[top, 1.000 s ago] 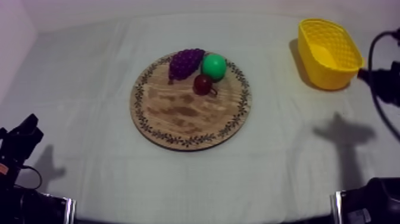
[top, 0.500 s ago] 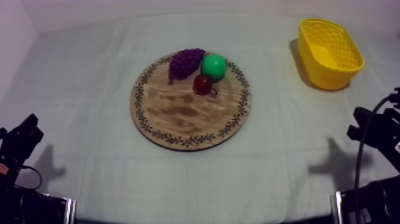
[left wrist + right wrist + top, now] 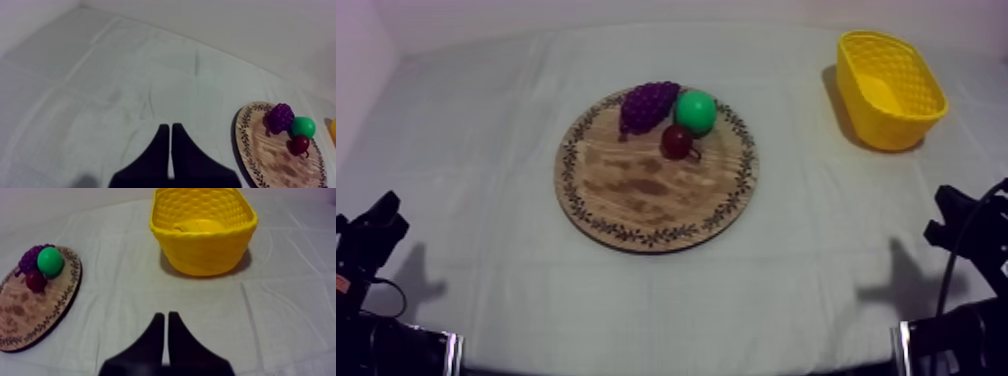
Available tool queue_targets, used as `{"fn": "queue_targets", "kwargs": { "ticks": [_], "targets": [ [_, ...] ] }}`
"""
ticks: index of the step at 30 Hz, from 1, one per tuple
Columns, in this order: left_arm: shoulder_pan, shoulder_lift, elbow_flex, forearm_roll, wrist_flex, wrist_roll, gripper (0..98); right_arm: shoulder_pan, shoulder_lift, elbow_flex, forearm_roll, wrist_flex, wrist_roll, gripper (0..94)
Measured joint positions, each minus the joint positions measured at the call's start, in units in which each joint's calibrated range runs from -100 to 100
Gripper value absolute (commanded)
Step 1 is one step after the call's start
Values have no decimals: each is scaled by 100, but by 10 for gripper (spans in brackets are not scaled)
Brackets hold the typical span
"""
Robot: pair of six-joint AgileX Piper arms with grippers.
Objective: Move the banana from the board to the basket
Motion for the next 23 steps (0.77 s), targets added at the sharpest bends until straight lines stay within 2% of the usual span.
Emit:
{"fn": "queue_targets", "kwargs": {
  "ticks": [8,11,23],
  "targets": [
    [0,0,0,0,0,0,1,-12,0,17,34,-105,806,2],
    [0,0,0,0,0,0,1,-12,0,22,34,-137,994,2],
    [0,0,0,0,0,0,1,-12,0,22,36,-145,977,2]
  ]
}}
